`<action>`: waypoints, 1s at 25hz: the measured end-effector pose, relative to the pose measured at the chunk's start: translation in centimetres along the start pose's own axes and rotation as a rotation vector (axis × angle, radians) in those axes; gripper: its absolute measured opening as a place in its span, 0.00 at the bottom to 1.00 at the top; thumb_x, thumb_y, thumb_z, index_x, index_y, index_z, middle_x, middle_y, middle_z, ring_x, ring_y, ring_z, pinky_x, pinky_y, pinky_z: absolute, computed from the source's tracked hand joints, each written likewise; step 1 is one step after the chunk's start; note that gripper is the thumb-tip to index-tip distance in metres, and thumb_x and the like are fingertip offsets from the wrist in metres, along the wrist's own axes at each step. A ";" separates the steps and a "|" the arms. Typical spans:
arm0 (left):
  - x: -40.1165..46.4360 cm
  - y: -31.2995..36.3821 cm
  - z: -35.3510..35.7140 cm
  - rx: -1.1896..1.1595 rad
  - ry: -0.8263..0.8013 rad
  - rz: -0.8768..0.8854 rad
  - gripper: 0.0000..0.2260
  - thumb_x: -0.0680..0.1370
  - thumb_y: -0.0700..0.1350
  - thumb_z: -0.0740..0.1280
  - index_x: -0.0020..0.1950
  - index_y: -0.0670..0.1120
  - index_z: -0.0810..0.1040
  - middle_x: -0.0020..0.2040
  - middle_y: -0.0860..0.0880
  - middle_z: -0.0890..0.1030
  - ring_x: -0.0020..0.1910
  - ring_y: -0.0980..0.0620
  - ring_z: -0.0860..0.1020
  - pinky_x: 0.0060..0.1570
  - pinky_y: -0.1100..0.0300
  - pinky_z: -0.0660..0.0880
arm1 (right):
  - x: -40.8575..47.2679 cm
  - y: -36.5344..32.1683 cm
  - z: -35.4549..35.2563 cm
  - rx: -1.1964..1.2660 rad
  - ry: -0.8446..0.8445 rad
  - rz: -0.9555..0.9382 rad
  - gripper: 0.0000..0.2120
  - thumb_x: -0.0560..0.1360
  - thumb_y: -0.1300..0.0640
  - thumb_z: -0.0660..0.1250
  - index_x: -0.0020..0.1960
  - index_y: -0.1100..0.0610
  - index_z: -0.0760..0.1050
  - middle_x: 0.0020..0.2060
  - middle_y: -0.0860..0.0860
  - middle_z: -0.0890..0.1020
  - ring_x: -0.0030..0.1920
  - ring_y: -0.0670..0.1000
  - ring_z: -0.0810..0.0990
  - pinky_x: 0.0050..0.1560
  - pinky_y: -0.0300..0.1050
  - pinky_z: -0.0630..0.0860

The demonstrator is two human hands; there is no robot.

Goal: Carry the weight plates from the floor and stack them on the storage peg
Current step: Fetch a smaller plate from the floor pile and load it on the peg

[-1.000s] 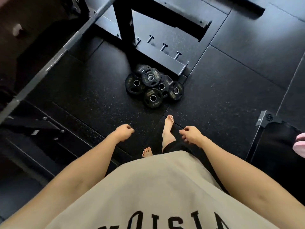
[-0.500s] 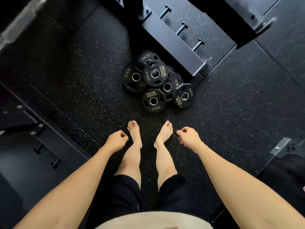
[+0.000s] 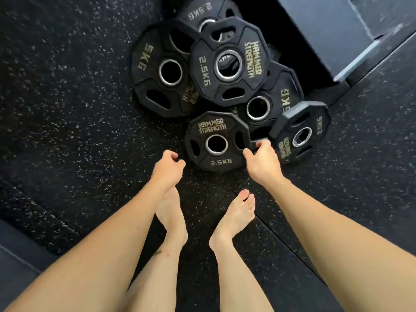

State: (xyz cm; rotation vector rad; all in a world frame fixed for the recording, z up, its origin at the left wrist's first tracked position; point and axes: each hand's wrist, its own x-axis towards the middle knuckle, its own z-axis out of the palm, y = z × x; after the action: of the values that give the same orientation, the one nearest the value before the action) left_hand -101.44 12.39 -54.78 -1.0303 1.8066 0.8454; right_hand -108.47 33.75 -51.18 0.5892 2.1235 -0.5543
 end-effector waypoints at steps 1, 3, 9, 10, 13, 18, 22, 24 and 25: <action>1.5 0.3 1.0 -0.024 -0.003 0.010 0.17 0.81 0.49 0.62 0.68 0.48 0.67 0.43 0.54 0.75 0.51 0.48 0.76 0.55 0.52 0.73 | 1.1 -0.1 1.0 -0.014 0.005 -0.008 0.22 0.81 0.51 0.61 0.71 0.59 0.62 0.68 0.58 0.71 0.65 0.60 0.72 0.57 0.51 0.68; 3.9 0.9 2.7 -0.048 0.009 0.043 0.18 0.81 0.50 0.63 0.69 0.47 0.66 0.43 0.55 0.74 0.48 0.50 0.75 0.51 0.54 0.72 | 3.1 -0.1 2.7 -0.059 0.044 -0.023 0.22 0.81 0.51 0.60 0.71 0.59 0.61 0.68 0.58 0.68 0.65 0.60 0.71 0.59 0.53 0.68; 6.7 1.3 4.1 -0.075 0.078 0.157 0.15 0.76 0.49 0.67 0.60 0.53 0.69 0.53 0.51 0.79 0.50 0.46 0.80 0.52 0.46 0.79 | 5.7 0.0 3.5 -0.347 0.164 -0.228 0.14 0.81 0.54 0.59 0.62 0.61 0.64 0.59 0.59 0.73 0.58 0.63 0.75 0.45 0.48 0.62; 6.1 1.4 3.7 -0.055 0.088 0.172 0.13 0.76 0.49 0.66 0.59 0.54 0.68 0.52 0.52 0.78 0.49 0.46 0.81 0.52 0.46 0.79 | 5.4 0.1 3.1 -0.359 0.151 -0.247 0.13 0.81 0.55 0.59 0.61 0.62 0.64 0.58 0.59 0.73 0.57 0.64 0.75 0.45 0.48 0.62; 2.4 1.8 1.7 -0.015 0.105 0.200 0.12 0.78 0.47 0.65 0.60 0.50 0.69 0.53 0.53 0.77 0.51 0.50 0.76 0.54 0.49 0.75 | 2.3 0.2 1.3 -0.250 0.083 -0.221 0.12 0.81 0.54 0.60 0.58 0.61 0.64 0.56 0.60 0.74 0.55 0.65 0.75 0.45 0.49 0.62; -9.0 2.5 -4.4 -0.200 0.042 0.265 0.11 0.79 0.44 0.65 0.60 0.49 0.69 0.47 0.52 0.77 0.49 0.51 0.77 0.47 0.55 0.74 | -8.4 -0.9 -3.8 0.012 0.010 -0.142 0.09 0.80 0.54 0.63 0.52 0.55 0.63 0.50 0.53 0.74 0.50 0.57 0.73 0.47 0.47 0.63; -20.1 3.0 -10.5 -0.269 0.054 0.311 0.14 0.77 0.42 0.66 0.62 0.51 0.71 0.51 0.52 0.79 0.52 0.53 0.77 0.52 0.55 0.75 | -18.8 -3.1 -9.6 0.191 -0.069 -0.109 0.09 0.79 0.54 0.64 0.54 0.54 0.66 0.49 0.50 0.77 0.49 0.52 0.75 0.44 0.46 0.67; -25.6 3.4 -13.3 -0.328 0.084 0.338 0.12 0.77 0.41 0.65 0.60 0.50 0.72 0.50 0.54 0.79 0.50 0.54 0.76 0.50 0.57 0.74 | -23.9 -4.3 -12.5 0.265 -0.098 -0.118 0.09 0.78 0.54 0.65 0.56 0.54 0.68 0.50 0.50 0.78 0.49 0.51 0.76 0.44 0.45 0.68; -30.1 3.5 -15.2 -0.342 0.088 0.344 0.11 0.77 0.41 0.65 0.58 0.50 0.71 0.48 0.54 0.78 0.48 0.55 0.76 0.48 0.58 0.74 | -28.1 -4.9 -14.7 0.274 -0.106 -0.115 0.10 0.78 0.54 0.65 0.56 0.54 0.68 0.50 0.50 0.78 0.49 0.50 0.76 0.45 0.45 0.69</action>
State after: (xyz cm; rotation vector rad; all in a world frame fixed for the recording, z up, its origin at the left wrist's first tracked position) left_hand -101.40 10.18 -20.90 -0.9905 1.9905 1.3744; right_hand -105.27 32.29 -19.23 0.5768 2.0048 -0.9302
